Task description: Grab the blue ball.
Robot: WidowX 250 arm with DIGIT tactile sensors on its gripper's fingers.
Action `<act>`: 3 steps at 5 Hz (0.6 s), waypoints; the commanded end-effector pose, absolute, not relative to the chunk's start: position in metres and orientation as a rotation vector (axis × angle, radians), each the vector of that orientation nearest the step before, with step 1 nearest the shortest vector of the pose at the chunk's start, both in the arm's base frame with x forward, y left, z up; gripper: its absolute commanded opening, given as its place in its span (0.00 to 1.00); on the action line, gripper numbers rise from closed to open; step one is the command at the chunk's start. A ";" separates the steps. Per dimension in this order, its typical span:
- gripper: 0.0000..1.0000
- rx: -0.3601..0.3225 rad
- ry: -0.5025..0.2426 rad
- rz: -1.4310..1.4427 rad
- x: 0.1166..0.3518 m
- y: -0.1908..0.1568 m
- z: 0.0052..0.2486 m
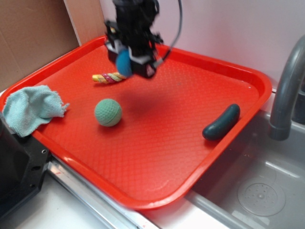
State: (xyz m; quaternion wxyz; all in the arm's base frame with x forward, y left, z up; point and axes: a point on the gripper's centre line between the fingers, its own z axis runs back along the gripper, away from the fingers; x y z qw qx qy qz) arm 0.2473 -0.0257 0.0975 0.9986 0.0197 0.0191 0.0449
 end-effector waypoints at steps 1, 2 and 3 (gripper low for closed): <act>0.00 -0.078 -0.044 0.140 0.212 -0.009 0.172; 0.00 -0.079 -0.075 0.182 0.193 0.000 0.175; 0.00 -0.043 -0.070 0.108 0.205 0.000 0.165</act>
